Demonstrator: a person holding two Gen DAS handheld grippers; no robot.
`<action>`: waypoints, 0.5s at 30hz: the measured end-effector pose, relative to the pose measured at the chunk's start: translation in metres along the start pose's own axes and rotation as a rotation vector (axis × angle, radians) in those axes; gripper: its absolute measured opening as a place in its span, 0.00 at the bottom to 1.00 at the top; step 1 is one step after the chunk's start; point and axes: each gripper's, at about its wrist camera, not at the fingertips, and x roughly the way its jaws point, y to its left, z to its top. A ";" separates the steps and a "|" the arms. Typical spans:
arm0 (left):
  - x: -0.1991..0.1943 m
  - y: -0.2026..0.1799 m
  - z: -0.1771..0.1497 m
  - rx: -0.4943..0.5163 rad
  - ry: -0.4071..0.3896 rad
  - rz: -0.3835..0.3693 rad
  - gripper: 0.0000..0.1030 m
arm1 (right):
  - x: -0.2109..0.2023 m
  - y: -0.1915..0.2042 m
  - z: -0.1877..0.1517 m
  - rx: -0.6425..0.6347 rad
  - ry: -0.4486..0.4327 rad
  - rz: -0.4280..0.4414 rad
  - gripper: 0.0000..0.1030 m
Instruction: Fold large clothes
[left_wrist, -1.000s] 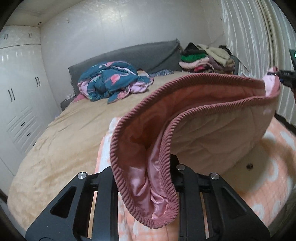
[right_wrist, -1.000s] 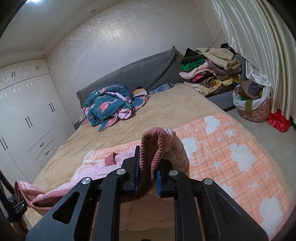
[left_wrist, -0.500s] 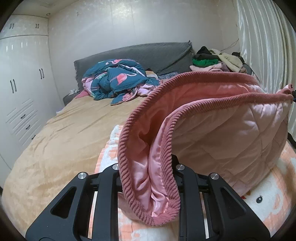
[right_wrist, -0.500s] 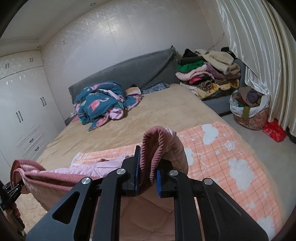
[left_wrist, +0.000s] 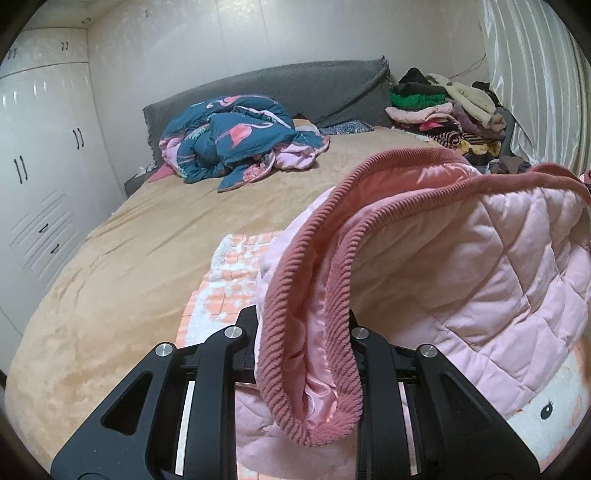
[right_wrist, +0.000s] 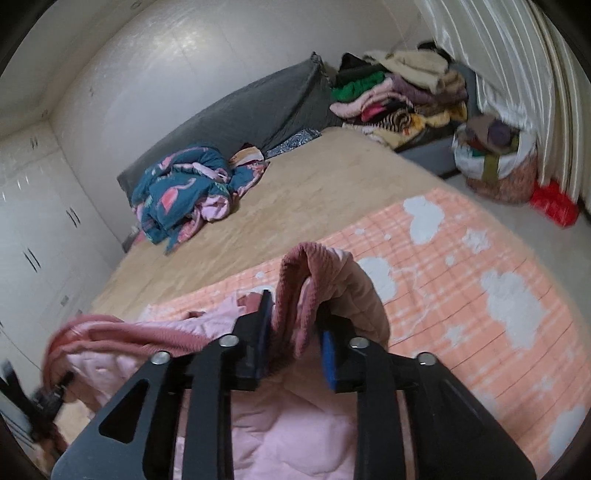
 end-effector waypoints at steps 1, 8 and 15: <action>0.003 0.000 -0.001 0.001 0.003 0.001 0.14 | -0.002 0.000 0.000 0.001 -0.010 0.009 0.43; 0.028 0.001 0.002 -0.005 0.034 0.001 0.17 | 0.007 0.010 -0.039 -0.174 0.027 -0.068 0.75; 0.033 0.020 0.005 -0.088 0.025 0.043 0.61 | 0.045 -0.010 -0.099 -0.313 0.138 -0.256 0.76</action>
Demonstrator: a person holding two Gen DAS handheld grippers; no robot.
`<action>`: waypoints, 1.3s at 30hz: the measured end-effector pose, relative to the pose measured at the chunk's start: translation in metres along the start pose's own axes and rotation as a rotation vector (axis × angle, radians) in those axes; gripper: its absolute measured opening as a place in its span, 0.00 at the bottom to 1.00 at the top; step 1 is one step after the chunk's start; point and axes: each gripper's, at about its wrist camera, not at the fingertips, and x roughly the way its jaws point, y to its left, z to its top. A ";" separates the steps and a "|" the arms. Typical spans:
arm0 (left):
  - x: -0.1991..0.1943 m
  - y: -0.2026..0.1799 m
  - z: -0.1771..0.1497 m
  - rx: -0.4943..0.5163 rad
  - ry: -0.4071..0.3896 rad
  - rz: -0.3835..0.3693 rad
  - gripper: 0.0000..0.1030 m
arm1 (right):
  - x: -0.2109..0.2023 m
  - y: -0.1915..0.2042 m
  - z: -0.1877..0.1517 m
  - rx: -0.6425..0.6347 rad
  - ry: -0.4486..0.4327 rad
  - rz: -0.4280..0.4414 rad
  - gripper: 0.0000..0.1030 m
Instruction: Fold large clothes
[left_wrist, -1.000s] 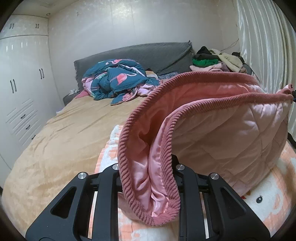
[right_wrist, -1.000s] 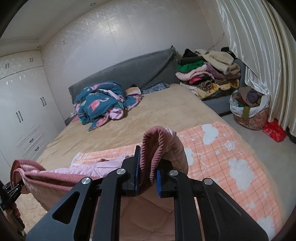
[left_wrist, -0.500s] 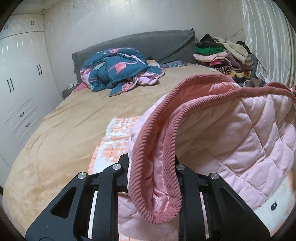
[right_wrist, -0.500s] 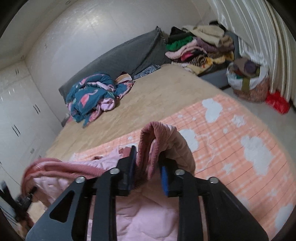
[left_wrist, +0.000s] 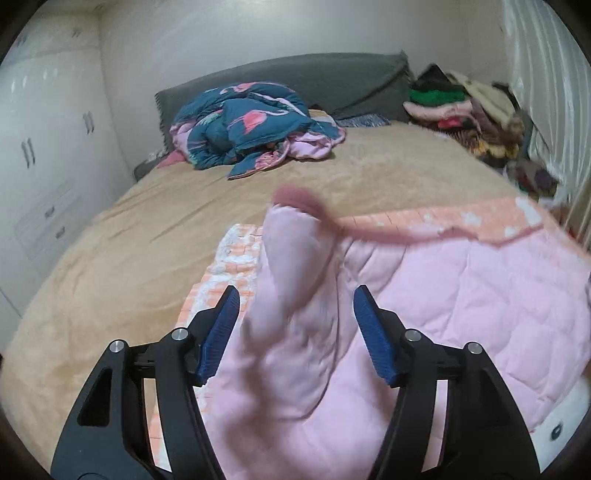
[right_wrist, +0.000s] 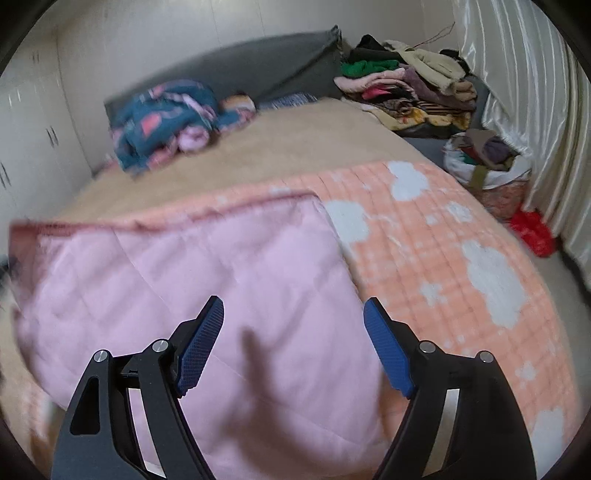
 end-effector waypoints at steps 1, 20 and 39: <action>-0.004 0.009 0.000 -0.038 -0.010 0.003 0.72 | 0.003 -0.002 -0.005 -0.005 0.006 -0.004 0.76; 0.044 0.044 -0.066 -0.321 0.197 -0.091 0.16 | 0.030 -0.004 0.016 0.109 -0.003 -0.003 0.18; 0.074 0.051 -0.064 -0.329 0.253 -0.017 0.55 | 0.059 -0.009 0.009 0.105 -0.016 -0.209 0.68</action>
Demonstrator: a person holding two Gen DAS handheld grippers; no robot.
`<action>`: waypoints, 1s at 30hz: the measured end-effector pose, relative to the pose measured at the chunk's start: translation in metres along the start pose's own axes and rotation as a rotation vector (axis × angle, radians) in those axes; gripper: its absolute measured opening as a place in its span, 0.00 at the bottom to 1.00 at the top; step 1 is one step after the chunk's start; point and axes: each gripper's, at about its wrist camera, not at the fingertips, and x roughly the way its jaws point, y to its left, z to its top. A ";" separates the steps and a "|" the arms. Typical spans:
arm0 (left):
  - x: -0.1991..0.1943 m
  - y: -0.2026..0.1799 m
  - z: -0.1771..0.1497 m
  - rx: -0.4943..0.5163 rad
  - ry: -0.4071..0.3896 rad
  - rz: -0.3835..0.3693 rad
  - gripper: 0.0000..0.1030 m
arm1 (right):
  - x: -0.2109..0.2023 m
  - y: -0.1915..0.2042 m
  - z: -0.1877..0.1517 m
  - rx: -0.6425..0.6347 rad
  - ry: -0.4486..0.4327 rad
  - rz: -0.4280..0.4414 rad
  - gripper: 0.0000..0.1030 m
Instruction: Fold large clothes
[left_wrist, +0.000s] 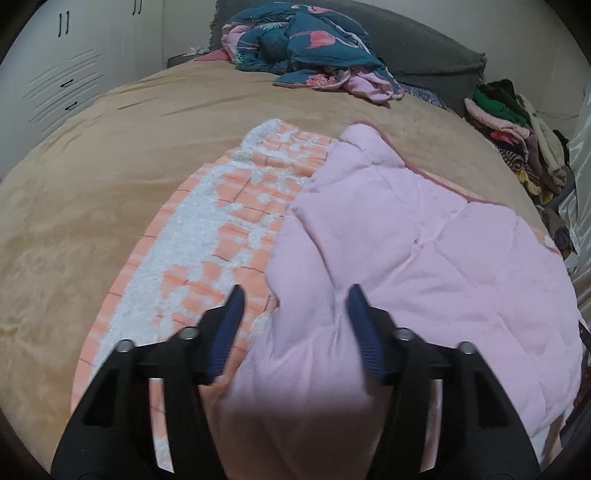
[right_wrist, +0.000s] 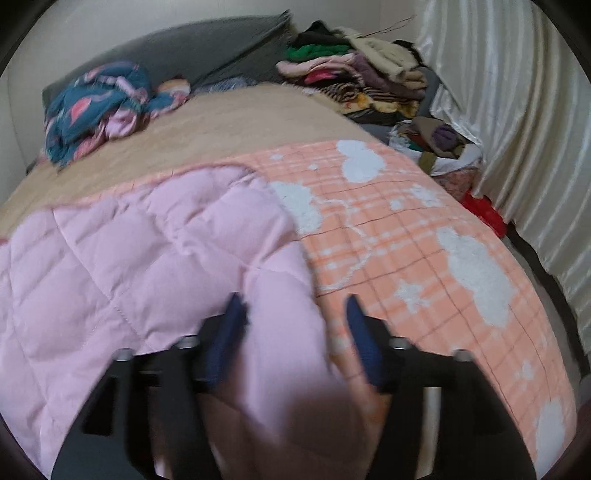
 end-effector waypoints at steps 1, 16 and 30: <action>-0.003 0.003 -0.001 -0.002 -0.004 0.003 0.59 | -0.007 -0.004 -0.001 0.006 -0.020 0.006 0.76; -0.064 0.018 -0.038 -0.060 -0.044 0.001 0.91 | -0.091 -0.049 -0.039 0.216 -0.058 0.270 0.96; -0.061 0.025 -0.097 -0.218 0.082 -0.149 0.91 | -0.097 -0.046 -0.105 0.322 0.069 0.324 0.96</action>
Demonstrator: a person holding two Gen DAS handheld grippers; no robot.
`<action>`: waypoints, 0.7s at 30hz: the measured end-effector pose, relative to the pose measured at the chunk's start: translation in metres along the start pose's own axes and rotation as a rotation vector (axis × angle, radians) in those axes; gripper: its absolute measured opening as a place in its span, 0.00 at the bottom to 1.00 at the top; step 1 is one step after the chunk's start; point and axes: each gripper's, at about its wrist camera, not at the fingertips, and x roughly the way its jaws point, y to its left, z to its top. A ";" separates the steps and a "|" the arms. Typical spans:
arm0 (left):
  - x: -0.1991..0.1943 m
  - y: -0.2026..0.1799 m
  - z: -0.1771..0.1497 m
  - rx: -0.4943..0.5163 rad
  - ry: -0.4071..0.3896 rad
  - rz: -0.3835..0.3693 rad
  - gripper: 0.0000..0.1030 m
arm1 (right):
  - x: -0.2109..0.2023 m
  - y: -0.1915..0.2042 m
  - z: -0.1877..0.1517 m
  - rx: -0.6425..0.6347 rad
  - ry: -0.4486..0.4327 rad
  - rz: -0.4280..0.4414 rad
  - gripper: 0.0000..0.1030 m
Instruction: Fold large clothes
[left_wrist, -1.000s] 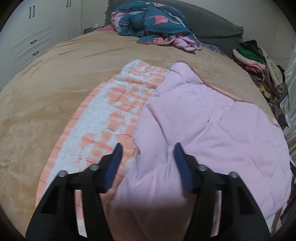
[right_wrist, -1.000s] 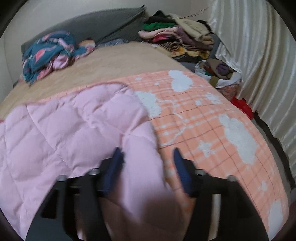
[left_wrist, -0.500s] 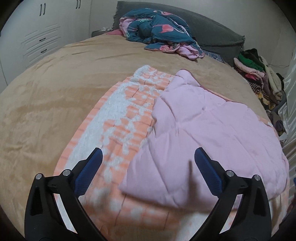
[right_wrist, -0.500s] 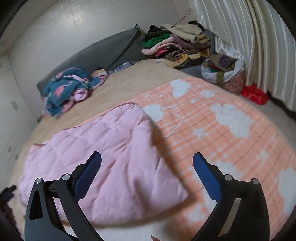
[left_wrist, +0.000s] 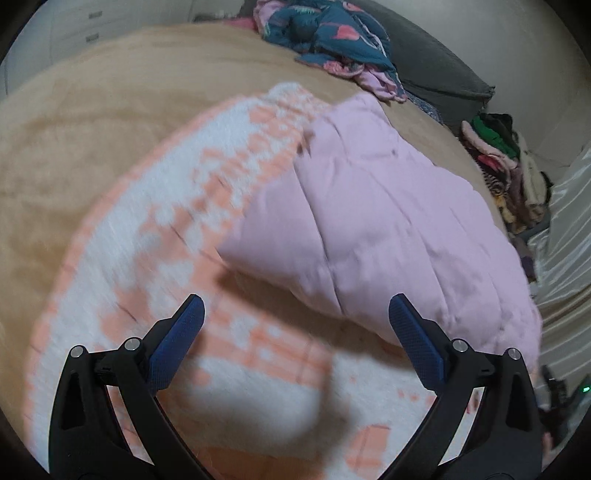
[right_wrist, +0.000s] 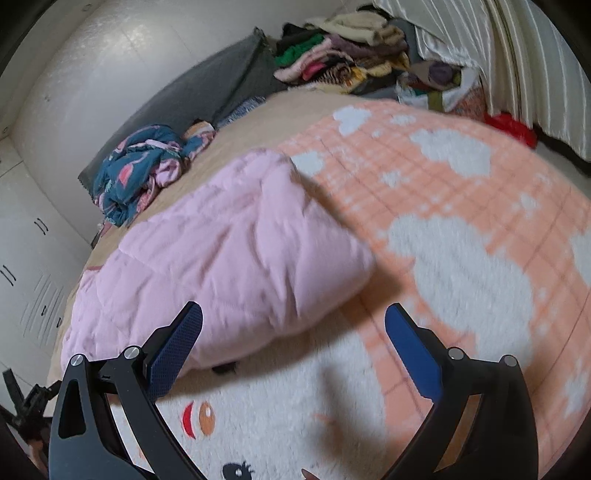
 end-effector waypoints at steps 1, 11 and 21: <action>0.002 0.000 -0.003 -0.014 0.010 -0.019 0.91 | 0.001 -0.001 -0.002 0.008 0.007 0.005 0.96; 0.020 -0.006 -0.007 -0.137 0.043 -0.113 0.91 | 0.024 0.005 -0.007 0.114 0.067 0.077 0.96; 0.048 -0.007 0.006 -0.211 0.042 -0.132 0.91 | 0.055 0.005 0.003 0.230 0.101 0.156 0.96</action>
